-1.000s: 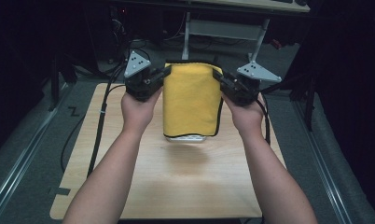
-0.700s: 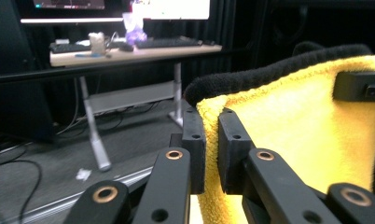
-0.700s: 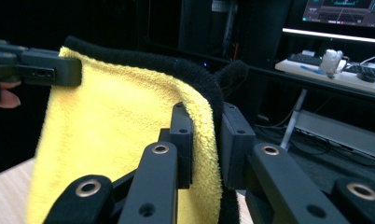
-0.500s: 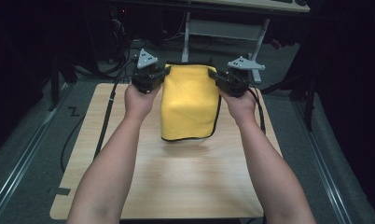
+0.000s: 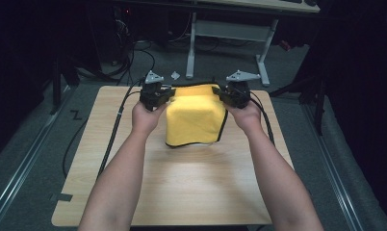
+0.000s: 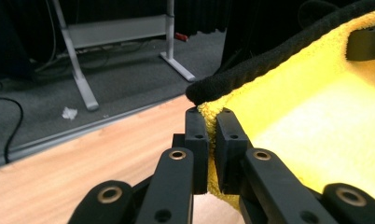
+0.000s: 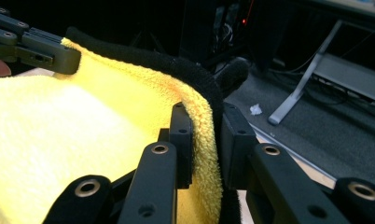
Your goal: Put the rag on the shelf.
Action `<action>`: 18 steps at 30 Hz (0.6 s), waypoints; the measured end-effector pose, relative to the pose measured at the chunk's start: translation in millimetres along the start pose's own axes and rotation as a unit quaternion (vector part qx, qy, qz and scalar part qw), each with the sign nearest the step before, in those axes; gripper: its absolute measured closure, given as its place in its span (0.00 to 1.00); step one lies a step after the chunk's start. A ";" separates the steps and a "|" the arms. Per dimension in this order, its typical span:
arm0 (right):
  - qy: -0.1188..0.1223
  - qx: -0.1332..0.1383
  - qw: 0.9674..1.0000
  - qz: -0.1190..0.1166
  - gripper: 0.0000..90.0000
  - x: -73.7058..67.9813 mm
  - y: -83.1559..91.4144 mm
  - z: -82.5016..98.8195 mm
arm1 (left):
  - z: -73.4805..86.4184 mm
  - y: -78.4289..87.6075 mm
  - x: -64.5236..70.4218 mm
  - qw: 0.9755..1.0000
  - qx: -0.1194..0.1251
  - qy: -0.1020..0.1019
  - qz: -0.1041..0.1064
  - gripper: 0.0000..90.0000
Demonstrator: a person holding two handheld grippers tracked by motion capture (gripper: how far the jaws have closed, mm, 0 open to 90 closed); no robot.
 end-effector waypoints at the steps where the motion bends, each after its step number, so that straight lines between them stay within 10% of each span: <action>1: -0.001 -0.004 1.000 -0.002 0.86 0.4 -1.5 2.3 | 2.2 -0.5 0.2 1.000 0.000 0.003 0.002 0.94; 18: -0.055 -0.024 0.997 -0.041 0.86 2.2 -24.4 41.2 | 43.4 -6.3 -0.5 0.999 -0.028 0.027 0.020 0.95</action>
Point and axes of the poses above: each handheld gripper's, and its own axes: y roughly backward along the jaws, z roughly out of its underside, x roughly to its right, the point moved 10 cm from there along -y, roughly forward along the jaws, and after that the axes turned 5 degrees about -z, right-handed, at the moved point
